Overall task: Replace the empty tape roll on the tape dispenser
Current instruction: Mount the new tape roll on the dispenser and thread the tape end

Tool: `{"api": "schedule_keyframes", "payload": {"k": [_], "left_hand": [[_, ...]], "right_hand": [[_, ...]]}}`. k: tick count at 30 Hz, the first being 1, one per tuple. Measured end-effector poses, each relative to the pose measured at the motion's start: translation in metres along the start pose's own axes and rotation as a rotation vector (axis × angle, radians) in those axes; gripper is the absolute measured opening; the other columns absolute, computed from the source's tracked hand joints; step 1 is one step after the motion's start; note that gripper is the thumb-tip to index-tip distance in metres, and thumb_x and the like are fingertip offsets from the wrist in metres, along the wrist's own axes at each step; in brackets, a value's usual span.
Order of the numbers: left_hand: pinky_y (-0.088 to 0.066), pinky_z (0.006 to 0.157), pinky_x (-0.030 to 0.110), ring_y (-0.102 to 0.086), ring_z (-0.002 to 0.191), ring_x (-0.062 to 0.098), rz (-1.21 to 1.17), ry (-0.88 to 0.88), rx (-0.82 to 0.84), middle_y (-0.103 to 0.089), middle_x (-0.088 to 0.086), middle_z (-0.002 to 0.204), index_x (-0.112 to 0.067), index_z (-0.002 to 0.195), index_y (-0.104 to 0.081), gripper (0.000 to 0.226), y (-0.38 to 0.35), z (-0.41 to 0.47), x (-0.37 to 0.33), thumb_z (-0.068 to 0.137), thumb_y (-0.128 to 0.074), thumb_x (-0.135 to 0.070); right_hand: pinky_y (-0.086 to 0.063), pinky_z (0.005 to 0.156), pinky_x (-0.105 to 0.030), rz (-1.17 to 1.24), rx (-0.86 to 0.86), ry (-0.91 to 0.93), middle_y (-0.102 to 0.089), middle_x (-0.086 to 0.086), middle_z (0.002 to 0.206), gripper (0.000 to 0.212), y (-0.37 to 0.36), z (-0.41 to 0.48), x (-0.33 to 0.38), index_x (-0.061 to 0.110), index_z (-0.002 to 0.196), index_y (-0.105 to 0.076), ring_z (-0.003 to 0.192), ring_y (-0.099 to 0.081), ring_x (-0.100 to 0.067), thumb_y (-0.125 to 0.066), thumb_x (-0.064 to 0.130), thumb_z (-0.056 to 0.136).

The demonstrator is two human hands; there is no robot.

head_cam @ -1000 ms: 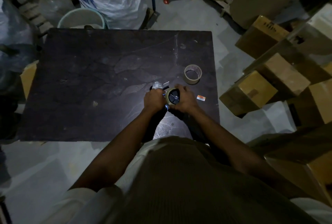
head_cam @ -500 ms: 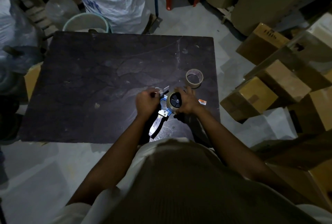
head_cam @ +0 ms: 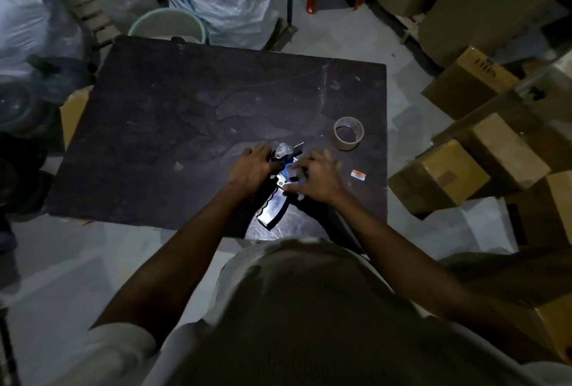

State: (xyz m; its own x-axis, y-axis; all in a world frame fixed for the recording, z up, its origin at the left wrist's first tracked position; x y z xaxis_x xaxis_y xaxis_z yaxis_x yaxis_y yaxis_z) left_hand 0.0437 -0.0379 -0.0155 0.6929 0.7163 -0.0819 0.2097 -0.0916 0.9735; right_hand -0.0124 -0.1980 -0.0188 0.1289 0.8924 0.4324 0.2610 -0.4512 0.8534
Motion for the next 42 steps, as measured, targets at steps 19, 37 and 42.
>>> {"api": "schedule_keyframes", "payload": {"k": [19,37,42], "left_hand": [[-0.05,0.081,0.039,-0.061,0.108,0.032,-0.221,0.378,-0.03,-0.068,0.013,0.106,-0.015,0.107,-0.075,0.027,0.009,-0.007,-0.009,0.092,-0.063,-0.034],[-0.051,0.082,0.038,-0.065,0.101,0.034,-0.314,0.311,0.081,-0.067,0.016,0.106,-0.014,0.095,-0.076,0.02,-0.031,0.047,-0.03,0.082,-0.075,-0.03],[-0.053,0.082,0.039,-0.067,0.098,0.037,-0.317,0.32,0.081,-0.067,0.018,0.106,-0.017,0.094,-0.078,0.015,-0.023,0.047,-0.03,0.08,-0.073,-0.017]], "right_hand": [[-0.032,0.093,-0.038,0.117,-0.241,-0.179,-0.06,-0.007,0.123,0.063,-0.001,-0.006,-0.014,0.021,0.119,-0.067,0.121,-0.048,-0.029,-0.086,0.051,0.067],[-0.04,0.11,-0.057,0.265,0.039,-0.376,-0.035,-0.016,0.147,0.115,-0.016,0.005,-0.045,0.031,0.154,-0.024,0.14,-0.03,-0.04,-0.092,0.037,0.061],[-0.039,0.111,-0.056,0.255,0.06,-0.371,-0.033,-0.015,0.147,0.115,-0.01,0.006,-0.046,0.03,0.153,-0.025,0.141,-0.029,-0.039,-0.093,0.034,0.06]]}}
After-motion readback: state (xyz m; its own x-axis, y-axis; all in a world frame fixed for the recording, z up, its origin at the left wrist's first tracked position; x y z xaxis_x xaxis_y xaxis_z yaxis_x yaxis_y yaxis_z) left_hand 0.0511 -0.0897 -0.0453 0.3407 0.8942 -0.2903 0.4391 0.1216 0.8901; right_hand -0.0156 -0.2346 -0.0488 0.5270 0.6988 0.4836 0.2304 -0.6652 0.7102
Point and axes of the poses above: each hand's wrist, its own z-axis towards the middle knuckle, its own y-axis out of the back of the hand, x = y × z, the point moved 5 cm from there along z, towards the middle knuckle
